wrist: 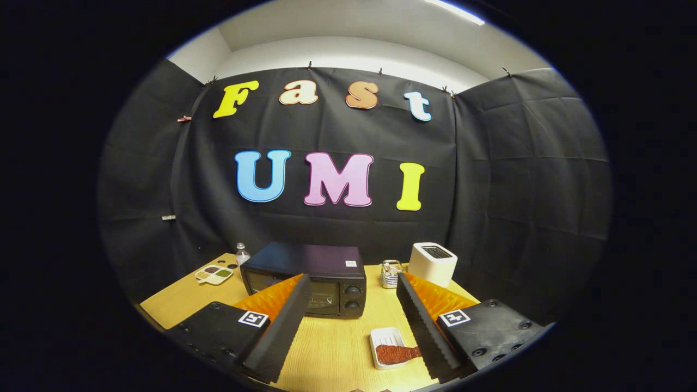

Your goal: Open the toaster oven, put the food inside, and close the toaster oven door.

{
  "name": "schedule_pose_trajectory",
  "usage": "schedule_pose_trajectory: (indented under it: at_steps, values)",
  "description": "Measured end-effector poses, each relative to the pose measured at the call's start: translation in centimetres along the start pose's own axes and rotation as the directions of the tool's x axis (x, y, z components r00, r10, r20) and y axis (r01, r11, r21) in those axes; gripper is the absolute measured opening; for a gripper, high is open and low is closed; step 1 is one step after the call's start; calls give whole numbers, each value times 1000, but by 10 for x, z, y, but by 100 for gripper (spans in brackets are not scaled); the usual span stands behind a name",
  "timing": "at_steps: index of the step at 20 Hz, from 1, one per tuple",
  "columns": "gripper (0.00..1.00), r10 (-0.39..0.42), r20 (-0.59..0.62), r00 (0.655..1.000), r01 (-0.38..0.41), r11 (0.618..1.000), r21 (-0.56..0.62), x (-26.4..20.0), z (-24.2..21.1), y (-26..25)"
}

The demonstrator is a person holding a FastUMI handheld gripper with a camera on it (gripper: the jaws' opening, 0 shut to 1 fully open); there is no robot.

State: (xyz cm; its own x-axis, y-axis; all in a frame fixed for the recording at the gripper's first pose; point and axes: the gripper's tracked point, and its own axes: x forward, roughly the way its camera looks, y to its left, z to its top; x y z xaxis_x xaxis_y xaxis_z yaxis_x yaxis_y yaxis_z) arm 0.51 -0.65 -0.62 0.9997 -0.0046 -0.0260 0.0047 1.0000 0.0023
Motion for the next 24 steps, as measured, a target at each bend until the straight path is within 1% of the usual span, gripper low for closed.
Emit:
schedule_pose_trajectory:
  at_steps: [3, 8, 10, 14, 20, 24]
  values:
    - [97, 5, 1, 1000, -5, 1000, 6, 4, 3, 1]
    - [98, 59, -4, 998, -59, 998, 31, 6, 4, 17]
    - [97, 76, -10, 997, -75, 997, 22, 9, 2, 21]
    - [97, 88, -8, 996, -88, 996, -7, 21, 1, 26]
    - [97, 119, -10, 993, -119, 993, 14, 48, 3, 48]
    - [98, 135, 8, 991, -135, 991, -2, 60, 9, 64]
